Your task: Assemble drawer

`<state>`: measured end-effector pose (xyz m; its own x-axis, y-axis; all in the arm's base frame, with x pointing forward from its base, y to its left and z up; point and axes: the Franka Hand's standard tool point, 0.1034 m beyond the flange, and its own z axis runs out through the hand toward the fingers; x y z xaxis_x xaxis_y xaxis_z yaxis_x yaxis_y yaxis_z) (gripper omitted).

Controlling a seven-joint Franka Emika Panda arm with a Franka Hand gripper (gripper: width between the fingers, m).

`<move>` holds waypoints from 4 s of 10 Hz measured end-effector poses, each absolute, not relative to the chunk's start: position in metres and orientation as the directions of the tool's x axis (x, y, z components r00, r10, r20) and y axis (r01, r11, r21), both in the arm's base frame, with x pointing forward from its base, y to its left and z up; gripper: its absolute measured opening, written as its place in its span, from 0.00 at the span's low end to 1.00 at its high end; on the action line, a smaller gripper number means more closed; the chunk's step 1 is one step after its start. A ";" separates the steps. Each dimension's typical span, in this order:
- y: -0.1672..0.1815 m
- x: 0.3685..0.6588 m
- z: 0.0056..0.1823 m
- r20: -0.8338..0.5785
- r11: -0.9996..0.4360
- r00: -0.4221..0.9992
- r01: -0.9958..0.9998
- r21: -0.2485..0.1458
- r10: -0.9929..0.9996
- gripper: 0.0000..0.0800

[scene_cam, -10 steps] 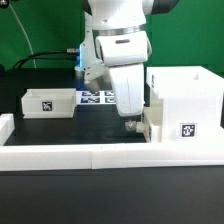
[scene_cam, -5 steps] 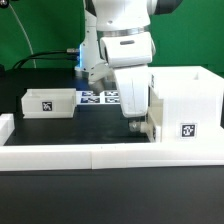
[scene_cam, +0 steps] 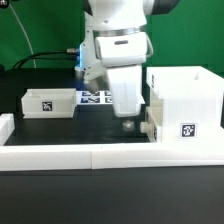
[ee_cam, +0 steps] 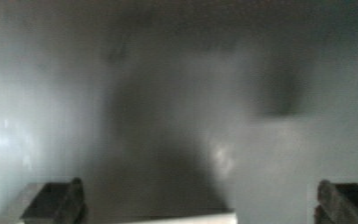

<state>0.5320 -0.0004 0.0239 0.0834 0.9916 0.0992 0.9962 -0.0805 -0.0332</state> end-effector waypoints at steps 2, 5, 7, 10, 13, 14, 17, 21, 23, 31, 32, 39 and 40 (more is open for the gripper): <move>-0.028 0.516 0.035 0.086 -0.131 0.132 0.991 -0.015 0.988 0.81; -0.064 0.485 0.049 0.067 -0.196 0.196 0.981 -0.006 0.978 0.81; -0.092 0.462 0.058 0.057 -0.256 0.254 0.966 0.027 0.965 0.81; -0.096 0.457 0.056 0.058 -0.292 0.290 0.956 0.026 0.955 0.81; -0.096 0.457 0.056 0.063 -0.407 0.405 0.913 0.017 0.912 0.81; -0.096 0.456 0.056 0.065 -0.460 0.458 0.888 0.013 0.887 0.81; -0.110 0.438 0.059 0.080 -0.697 0.694 0.716 0.026 0.716 0.81; -0.108 0.416 0.052 0.083 -0.915 0.913 0.402 -0.013 0.400 0.81; -0.108 0.417 0.053 0.084 -0.953 0.950 0.303 -0.023 0.300 0.81; -0.081 0.394 0.028 0.101 -0.999 0.994 -0.027 -0.034 -0.031 0.81; -0.081 0.392 0.020 0.106 -0.999 0.994 -0.023 -0.030 -0.026 0.81; -0.095 0.380 0.005 0.100 -1.000 0.995 0.026 -0.017 0.024 0.81; -0.095 0.380 0.005 0.106 -1.000 0.994 0.026 -0.014 0.024 0.64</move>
Offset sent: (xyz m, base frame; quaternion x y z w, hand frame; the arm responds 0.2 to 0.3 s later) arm -0.0388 -0.0355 0.0209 -0.0275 0.0059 0.0558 0.9980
